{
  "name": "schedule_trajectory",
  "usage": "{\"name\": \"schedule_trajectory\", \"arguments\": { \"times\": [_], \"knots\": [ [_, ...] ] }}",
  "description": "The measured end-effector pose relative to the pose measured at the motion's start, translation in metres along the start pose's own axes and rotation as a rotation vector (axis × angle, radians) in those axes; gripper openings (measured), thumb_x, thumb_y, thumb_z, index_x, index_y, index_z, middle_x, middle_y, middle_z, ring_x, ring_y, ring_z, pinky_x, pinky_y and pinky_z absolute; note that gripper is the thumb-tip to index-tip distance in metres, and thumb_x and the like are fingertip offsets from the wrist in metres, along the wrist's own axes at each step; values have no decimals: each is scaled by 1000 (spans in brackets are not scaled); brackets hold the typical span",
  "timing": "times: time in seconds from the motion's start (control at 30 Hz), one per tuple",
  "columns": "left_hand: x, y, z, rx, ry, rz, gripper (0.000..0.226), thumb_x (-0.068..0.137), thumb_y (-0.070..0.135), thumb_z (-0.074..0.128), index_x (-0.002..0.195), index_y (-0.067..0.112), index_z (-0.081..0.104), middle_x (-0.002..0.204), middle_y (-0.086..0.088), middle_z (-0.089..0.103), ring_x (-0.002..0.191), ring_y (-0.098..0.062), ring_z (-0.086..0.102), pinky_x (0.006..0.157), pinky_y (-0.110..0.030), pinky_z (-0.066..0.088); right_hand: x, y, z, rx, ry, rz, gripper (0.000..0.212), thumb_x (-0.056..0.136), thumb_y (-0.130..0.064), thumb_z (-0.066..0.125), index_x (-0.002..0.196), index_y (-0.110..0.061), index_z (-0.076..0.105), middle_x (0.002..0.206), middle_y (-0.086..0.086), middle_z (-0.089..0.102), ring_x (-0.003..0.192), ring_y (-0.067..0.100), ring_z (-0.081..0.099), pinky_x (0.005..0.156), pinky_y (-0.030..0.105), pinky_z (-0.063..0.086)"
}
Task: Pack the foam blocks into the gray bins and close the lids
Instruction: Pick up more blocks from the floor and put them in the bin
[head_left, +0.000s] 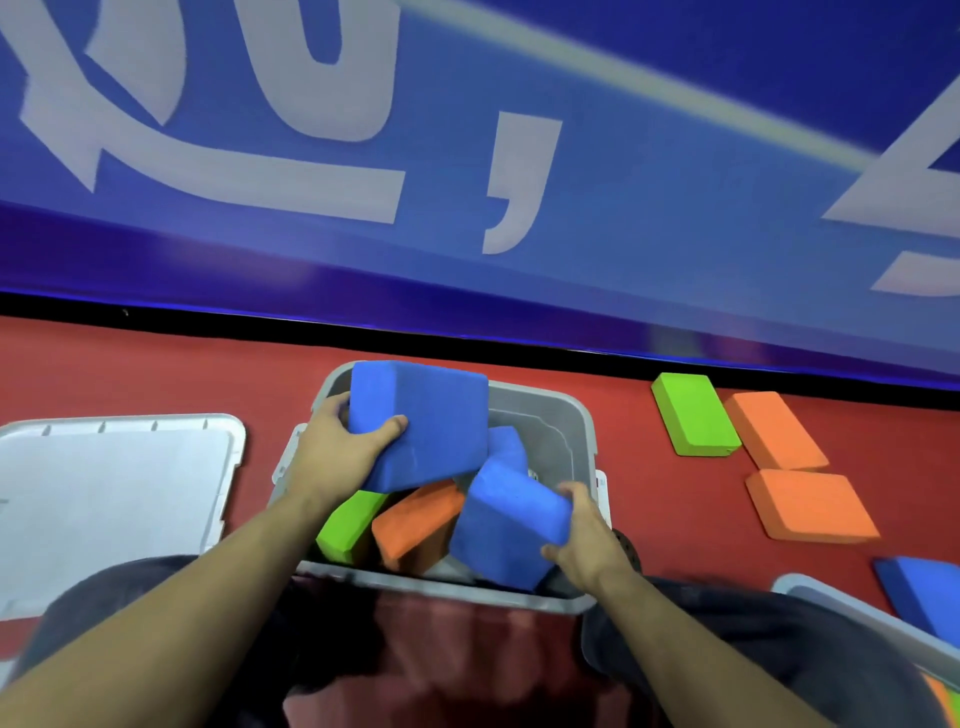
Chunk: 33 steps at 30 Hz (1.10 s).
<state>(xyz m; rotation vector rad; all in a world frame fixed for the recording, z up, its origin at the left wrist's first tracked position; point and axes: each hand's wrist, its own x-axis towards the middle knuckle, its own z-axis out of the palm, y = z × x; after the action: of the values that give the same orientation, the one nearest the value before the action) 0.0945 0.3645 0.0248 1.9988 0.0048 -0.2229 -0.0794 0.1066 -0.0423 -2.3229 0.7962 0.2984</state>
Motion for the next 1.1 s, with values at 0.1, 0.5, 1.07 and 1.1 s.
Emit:
{"name": "schedule_trajectory", "arguments": {
  "times": [0.1,0.5,1.07,1.1],
  "knots": [
    [3,-2,2,-7,2,-2,67,76,45,84,133,20,58,117,5,69,99,-15,68,86,-36,54,12,-6,-15,-164,-132,-96,84,78,-13,82,147,-35,38,139,-10,44,125,20,54,104,36,44],
    [9,-8,11,28,-57,-11,77,69,61,81,134,27,57,115,14,69,98,-10,69,85,-38,57,25,4,-4,-24,-217,14,51,91,-46,69,136,-26,57,142,-8,54,128,14,55,109,29,41],
    [4,24,47,-403,-324,-214,38,85,47,65,101,14,76,96,-5,78,90,-24,72,79,-39,52,21,-45,-61,1202,40,248,56,89,-56,67,135,-29,49,121,-2,71,102,21,72,74,38,57],
    [6,24,49,-399,-337,-217,42,84,49,62,102,13,75,99,-6,78,91,-25,71,78,-37,50,20,-42,-65,1225,24,245,52,90,-56,65,132,-26,57,119,-1,74,103,21,73,78,38,58]
  ]
}}
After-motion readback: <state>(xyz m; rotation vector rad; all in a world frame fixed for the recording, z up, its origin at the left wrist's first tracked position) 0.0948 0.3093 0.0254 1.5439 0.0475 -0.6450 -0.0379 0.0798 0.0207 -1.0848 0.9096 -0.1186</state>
